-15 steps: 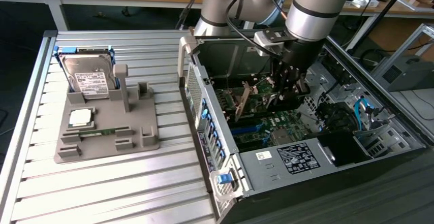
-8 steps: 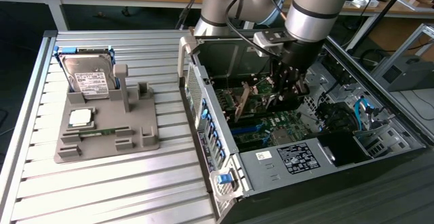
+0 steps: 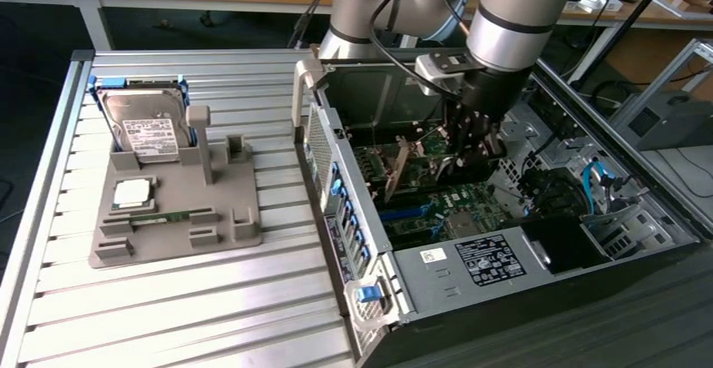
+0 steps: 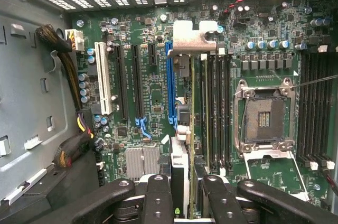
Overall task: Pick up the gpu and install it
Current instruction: 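Insert the gpu into the slot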
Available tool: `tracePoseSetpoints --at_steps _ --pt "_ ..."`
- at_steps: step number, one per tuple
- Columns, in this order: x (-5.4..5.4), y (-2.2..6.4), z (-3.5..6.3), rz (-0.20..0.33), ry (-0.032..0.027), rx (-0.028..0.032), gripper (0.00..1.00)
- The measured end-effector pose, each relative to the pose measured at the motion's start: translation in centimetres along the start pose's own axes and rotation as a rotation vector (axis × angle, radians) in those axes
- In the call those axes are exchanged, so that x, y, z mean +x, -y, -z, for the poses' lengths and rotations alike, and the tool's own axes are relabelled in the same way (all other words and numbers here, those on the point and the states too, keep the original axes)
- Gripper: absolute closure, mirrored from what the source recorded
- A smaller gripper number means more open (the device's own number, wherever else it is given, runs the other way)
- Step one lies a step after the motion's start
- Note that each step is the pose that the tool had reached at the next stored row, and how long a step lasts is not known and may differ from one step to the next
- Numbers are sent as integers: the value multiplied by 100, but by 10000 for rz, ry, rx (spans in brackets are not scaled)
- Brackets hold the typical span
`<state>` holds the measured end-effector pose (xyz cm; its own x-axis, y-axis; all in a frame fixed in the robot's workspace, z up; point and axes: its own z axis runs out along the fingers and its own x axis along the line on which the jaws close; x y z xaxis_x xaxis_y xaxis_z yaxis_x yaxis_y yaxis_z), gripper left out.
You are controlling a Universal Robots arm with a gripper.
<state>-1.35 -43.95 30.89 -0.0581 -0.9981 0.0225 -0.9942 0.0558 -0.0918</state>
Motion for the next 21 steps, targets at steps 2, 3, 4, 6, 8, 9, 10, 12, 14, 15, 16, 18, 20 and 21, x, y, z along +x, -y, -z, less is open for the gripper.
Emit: tracePoseSetpoints --at_steps 2,3,4,6,8,9,10,12,14,15,16,18,20,21 --pt "0 -2 -8 0 0 0 73" --pt "1 -3 -10 0 0 0 73" --pt "1 -3 -11 0 0 0 73" --pt "1 -4 -15 0 0 0 73" --pt "1 -5 -20 0 0 0 73" --pt "1 -6 -23 0 1 0 73" --pt "1 -6 -25 0 0 0 73" --pt "2 -7 -30 -1 0 0 73" --pt "1 -8 -34 0 0 0 73" --pt "2 -8 -36 -1 0 0 73" --pt "1 -8 -38 0 0 0 73" --pt "1 -9 -42 0 0 0 73" --pt "1 -9 -45 0 0 0 73" --pt "1 -9 -47 0 0 0 73"
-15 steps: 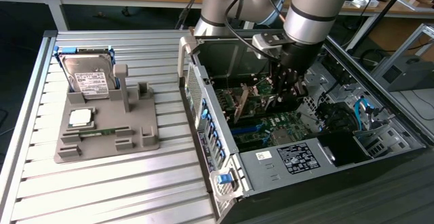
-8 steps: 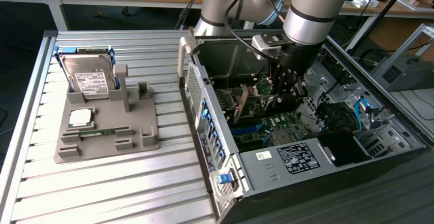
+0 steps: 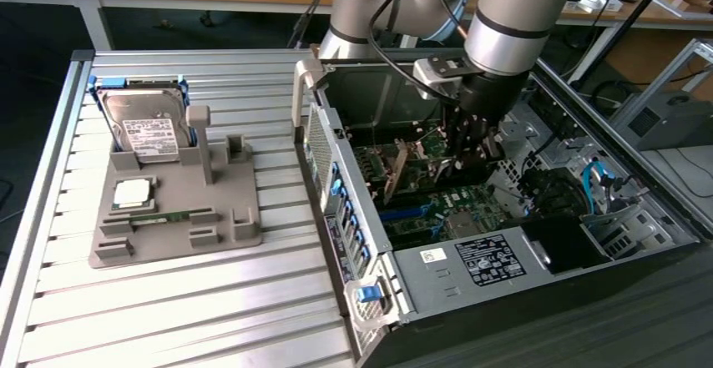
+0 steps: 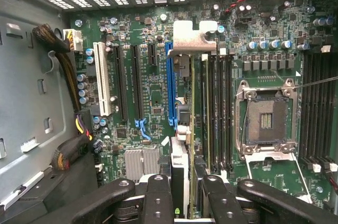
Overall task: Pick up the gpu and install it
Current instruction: 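Insert the gpu into the slot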
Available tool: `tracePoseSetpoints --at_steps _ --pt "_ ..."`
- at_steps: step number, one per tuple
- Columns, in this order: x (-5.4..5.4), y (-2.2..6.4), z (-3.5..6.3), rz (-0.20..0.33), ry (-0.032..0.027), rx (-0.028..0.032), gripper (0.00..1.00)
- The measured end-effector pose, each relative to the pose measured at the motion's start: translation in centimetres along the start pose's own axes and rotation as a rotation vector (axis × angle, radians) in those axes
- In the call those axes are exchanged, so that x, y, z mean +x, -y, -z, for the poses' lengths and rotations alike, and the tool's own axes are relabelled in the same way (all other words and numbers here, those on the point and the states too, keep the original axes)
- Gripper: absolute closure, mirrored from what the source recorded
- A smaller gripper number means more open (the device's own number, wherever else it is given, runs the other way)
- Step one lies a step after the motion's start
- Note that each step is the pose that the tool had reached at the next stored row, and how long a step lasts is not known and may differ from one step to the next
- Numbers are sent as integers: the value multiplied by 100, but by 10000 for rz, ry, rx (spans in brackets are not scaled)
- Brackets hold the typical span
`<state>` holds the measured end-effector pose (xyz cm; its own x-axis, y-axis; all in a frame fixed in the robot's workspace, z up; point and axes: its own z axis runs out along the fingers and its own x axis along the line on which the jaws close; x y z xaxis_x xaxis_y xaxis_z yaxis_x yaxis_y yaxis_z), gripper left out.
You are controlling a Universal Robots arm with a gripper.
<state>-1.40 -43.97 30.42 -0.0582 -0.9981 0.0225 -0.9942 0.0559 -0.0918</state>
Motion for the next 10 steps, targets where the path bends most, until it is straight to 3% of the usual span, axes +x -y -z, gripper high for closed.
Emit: tracePoseSetpoints --at_steps 10 --pt "-1 -2 -20 0 0 0 73"
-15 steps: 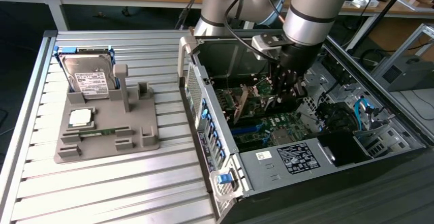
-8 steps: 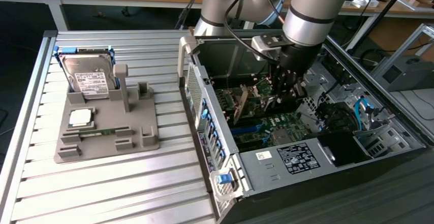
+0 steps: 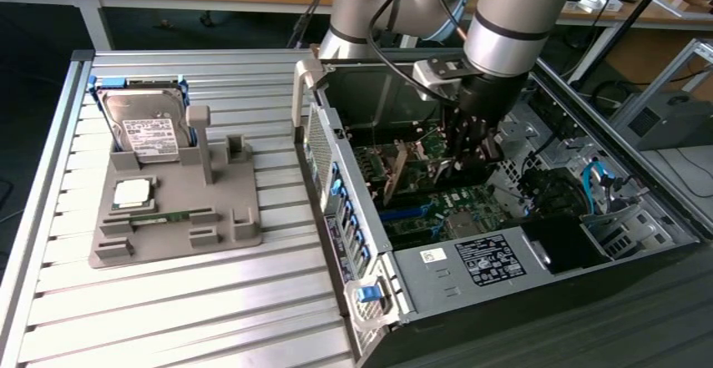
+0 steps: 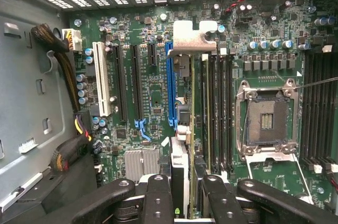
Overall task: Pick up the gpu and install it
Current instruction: 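Insert the gpu into the slot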
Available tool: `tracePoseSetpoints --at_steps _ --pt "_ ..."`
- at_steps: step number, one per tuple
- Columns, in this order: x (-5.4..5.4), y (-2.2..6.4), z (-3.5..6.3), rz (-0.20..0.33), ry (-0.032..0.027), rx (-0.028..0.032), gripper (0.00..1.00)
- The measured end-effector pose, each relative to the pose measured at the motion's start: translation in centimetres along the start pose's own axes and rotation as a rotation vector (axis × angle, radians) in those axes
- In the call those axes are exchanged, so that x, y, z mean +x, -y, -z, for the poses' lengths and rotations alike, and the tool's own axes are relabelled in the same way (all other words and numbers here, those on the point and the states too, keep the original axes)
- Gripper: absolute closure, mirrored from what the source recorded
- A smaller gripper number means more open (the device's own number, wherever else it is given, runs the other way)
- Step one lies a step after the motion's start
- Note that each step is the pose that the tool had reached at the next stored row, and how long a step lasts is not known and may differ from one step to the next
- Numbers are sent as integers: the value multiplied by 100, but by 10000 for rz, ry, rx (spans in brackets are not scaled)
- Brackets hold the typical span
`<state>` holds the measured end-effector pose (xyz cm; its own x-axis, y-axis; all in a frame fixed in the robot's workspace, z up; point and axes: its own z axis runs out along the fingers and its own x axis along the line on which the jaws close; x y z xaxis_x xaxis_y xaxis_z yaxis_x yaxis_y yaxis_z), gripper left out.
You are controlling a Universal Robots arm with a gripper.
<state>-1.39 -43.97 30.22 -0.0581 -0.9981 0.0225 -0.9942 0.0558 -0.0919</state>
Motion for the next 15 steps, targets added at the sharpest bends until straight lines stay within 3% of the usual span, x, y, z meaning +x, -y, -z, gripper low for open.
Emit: tracePoseSetpoints --at_steps 15 --pt "-1 -3 -28 0 0 0 73"
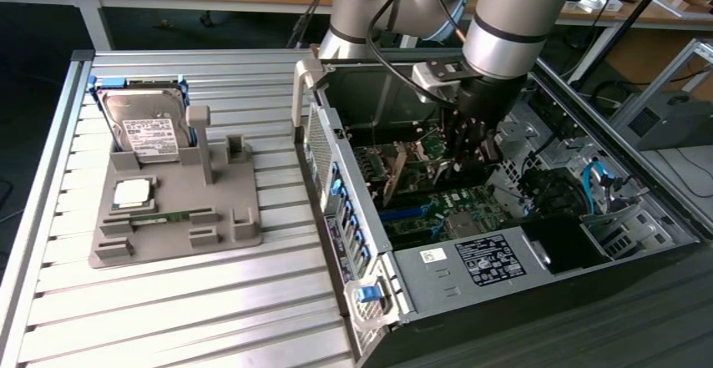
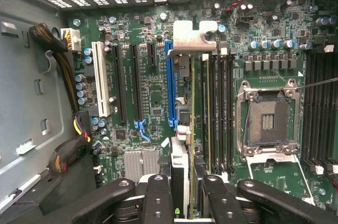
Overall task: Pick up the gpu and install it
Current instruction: 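Insert the gpu into the slot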
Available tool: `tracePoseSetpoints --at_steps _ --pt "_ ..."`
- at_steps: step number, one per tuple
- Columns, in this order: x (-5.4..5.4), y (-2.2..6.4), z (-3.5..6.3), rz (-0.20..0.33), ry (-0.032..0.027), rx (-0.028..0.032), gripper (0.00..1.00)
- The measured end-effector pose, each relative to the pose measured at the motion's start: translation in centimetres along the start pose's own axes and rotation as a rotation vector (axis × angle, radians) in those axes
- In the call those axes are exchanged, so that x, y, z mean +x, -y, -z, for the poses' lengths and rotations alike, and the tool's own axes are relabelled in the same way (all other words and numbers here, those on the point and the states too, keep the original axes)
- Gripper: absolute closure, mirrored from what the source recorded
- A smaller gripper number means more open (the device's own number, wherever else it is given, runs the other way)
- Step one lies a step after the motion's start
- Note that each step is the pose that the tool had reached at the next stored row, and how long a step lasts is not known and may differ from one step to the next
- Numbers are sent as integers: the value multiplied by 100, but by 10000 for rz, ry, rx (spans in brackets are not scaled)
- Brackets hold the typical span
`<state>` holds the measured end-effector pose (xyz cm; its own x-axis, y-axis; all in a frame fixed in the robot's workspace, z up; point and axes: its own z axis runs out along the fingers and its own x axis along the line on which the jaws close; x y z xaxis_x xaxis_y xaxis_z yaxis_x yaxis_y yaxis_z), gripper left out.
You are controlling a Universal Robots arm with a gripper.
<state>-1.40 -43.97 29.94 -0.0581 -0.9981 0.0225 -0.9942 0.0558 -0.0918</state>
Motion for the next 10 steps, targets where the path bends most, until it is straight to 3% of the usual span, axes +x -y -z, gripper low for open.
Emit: tracePoseSetpoints --at_steps 10 --pt "0 -2 -23 0 0 0 73"
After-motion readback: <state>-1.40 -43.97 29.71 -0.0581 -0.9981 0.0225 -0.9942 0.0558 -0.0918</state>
